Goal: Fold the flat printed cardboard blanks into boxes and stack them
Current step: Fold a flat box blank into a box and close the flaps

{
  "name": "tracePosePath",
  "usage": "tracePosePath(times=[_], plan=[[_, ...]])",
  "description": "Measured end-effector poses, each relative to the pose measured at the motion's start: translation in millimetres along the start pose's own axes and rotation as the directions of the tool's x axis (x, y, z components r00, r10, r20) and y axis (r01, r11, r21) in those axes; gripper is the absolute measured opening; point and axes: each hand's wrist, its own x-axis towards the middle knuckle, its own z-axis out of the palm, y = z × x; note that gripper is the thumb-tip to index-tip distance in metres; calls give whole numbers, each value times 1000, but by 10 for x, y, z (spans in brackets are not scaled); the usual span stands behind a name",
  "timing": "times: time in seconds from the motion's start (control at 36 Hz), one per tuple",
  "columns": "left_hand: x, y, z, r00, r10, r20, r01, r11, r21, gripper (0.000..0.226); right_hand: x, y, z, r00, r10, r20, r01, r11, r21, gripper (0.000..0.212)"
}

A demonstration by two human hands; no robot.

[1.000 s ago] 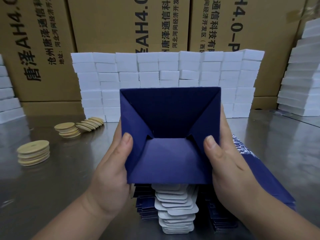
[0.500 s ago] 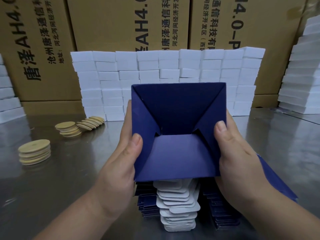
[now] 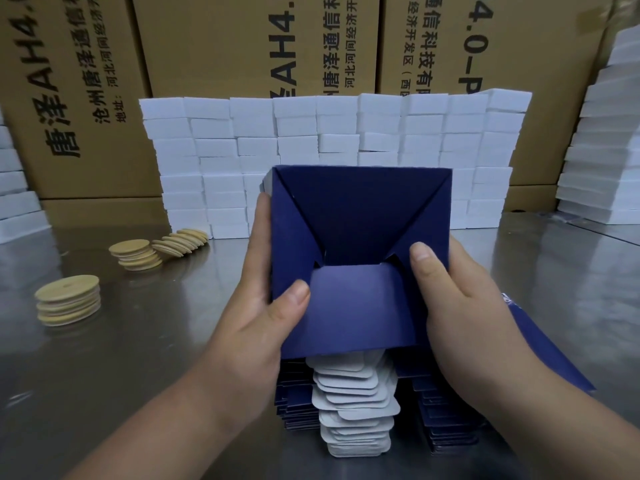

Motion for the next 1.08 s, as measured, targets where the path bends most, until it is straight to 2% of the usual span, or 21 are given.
tracePosePath(times=[0.08, 0.28, 0.39, 0.5, 0.58, 0.69, 0.78, 0.89, 0.97, 1.03, 1.08], plan=[[3, -13, -1, 1000, 5, 1, -5, 999, 49, 65, 5, -26, -7, 1000, 12, -10, -12, 1000, -2, 23], [-6, -57, -22, 1000, -7, 14, 3, 976, 219, 76, 11, 5, 14, 996, -26, -80, 19, 996, -86, 20], [0, -46, -7, 1000, 4, -25, 3, 970, 243, 75, 6, -12, 29, 999, -36, -29, 36, 999, 2, 21], [16, -16, -13, 998, -3, -70, 14, 988, 154, 73, -6, -4, 40, 997, -53, 55, 45, 991, 129, 30], [37, 30, -1, 994, 4, -113, 3, 998, 61, 64, -7, 35, 33, 987, -111, 112, 97, 987, 127, 58], [41, 53, -5, 993, 14, -121, -18, 999, -28, 59, -11, 52, 40, 972, -135, 192, 108, 984, 141, 70], [31, 57, -4, 993, -8, -118, -1, 997, -72, 62, -11, 55, 33, 979, -127, 161, 103, 983, 152, 63], [15, 28, -8, 996, -23, -81, 22, 1000, -15, 59, -38, 35, 48, 975, -213, 54, 209, 975, 73, 37], [-17, 14, 31, 999, -19, -41, 19, 1000, 21, 70, -4, 70, 9, 984, -173, -29, 175, 977, 117, 36], [-31, 25, 65, 1000, 8, -23, -7, 998, 63, 72, 29, 88, -7, 992, -126, -28, 129, 978, 161, 40], [-39, 37, 73, 998, 55, -24, -51, 988, 143, 70, 41, 86, -6, 992, -123, -22, 125, 981, 151, 34]])
